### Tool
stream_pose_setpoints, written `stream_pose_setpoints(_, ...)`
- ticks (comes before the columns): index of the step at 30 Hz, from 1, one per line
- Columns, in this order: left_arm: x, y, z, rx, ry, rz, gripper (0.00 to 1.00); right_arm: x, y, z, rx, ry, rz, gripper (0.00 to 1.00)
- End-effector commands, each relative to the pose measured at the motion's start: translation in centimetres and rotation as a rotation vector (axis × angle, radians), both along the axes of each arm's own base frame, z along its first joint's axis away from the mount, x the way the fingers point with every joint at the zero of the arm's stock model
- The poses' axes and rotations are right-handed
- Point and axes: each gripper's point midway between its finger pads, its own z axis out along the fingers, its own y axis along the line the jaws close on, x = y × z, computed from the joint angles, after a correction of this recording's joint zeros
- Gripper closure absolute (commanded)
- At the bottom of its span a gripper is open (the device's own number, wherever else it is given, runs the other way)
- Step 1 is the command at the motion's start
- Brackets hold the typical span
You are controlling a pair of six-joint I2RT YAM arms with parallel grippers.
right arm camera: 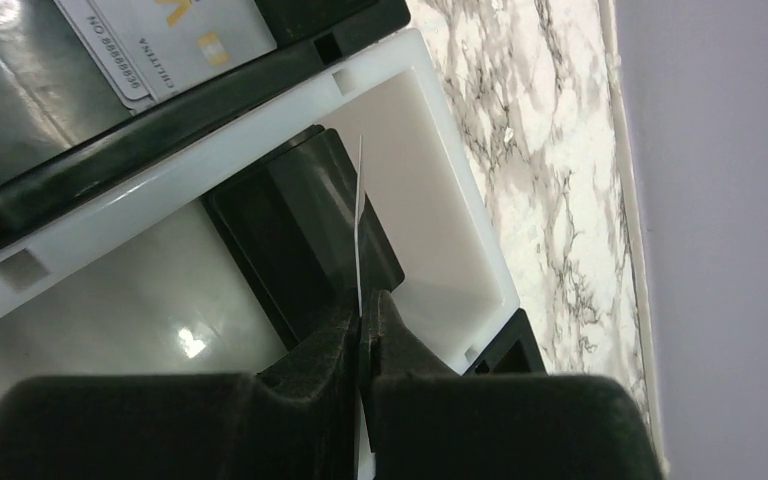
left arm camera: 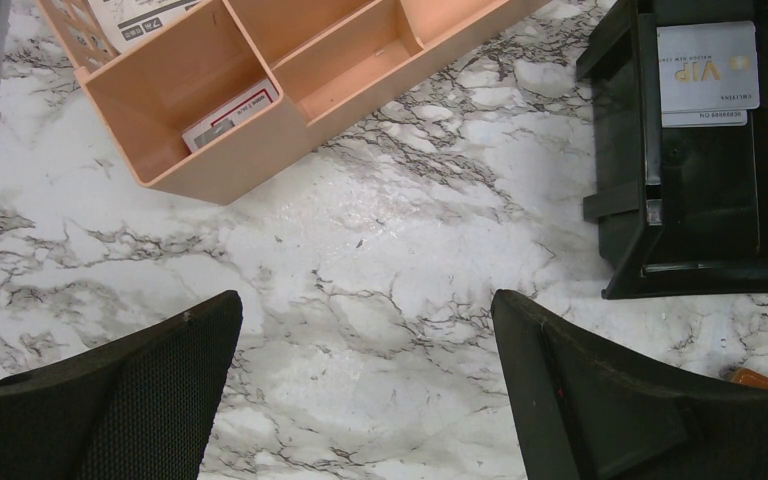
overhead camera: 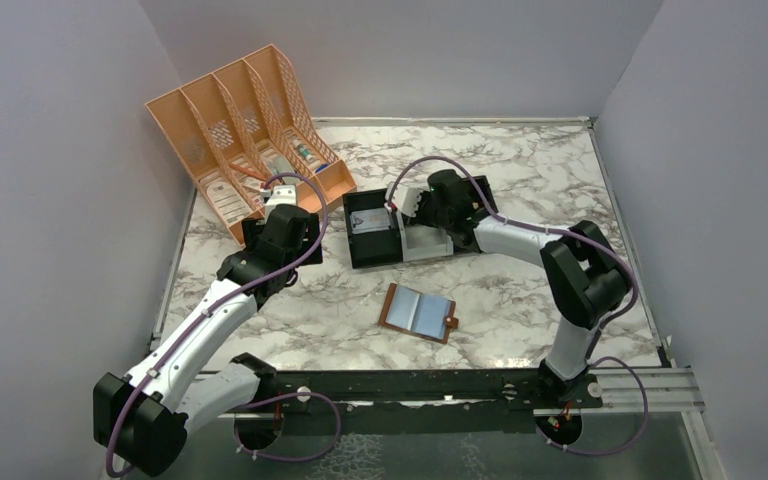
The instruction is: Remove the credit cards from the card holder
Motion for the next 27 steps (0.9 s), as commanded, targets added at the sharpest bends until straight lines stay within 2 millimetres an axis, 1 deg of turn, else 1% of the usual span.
stream_pose_setpoints(1,-0.3,0.7,-0.4,0.024,0.009,0.011,0.01,1.9,-0.2,0.0,-0.045,-0.056,-0.035,0.99)
stream_pose_setpoints(3,-0.3,0.7,-0.4,0.024,0.009,0.010,0.01,2.1,-0.2,-0.5,-0.051,-0.061,-0.033,0.99)
stream_pose_setpoints(7,-0.3,0.7,-0.3,0.023,0.006,0.010,0.01,2.5,0.1,-0.9,-0.055,-0.080,-0.020,0.98)
stream_pose_setpoints(11,-0.3,0.6,-0.4,0.025,0.012,0.006,0.01,2.4,0.4,-1.8,-0.077,-0.068,0.012,0.96)
stream_pose_setpoints(14,-0.3,0.7,-0.5,0.027,0.015,0.007,0.01,2.0,0.7,-2.1,-0.082,-0.049,0.040,0.91)
stream_pose_setpoints(16,-0.3,0.6,-0.5,0.025,0.014,0.005,0.01,1.8,0.8,-2.3,-0.085,-0.034,0.054,0.84)
stream_pose_setpoints(17,-0.3,0.7,-0.5,0.026,0.015,0.007,0.01,1.7,0.8,-2.4,-0.087,-0.030,0.060,0.84)
stream_pose_setpoints(21,-0.3,0.7,-0.6,0.029,0.018,0.013,0.01,1.6,1.1,-2.3,-0.081,-0.023,0.073,0.76)
stream_pose_setpoints(27,-0.2,0.7,-0.7,0.031,0.021,0.013,0.01,1.4,1.2,-2.6,-0.073,-0.013,0.080,0.75)
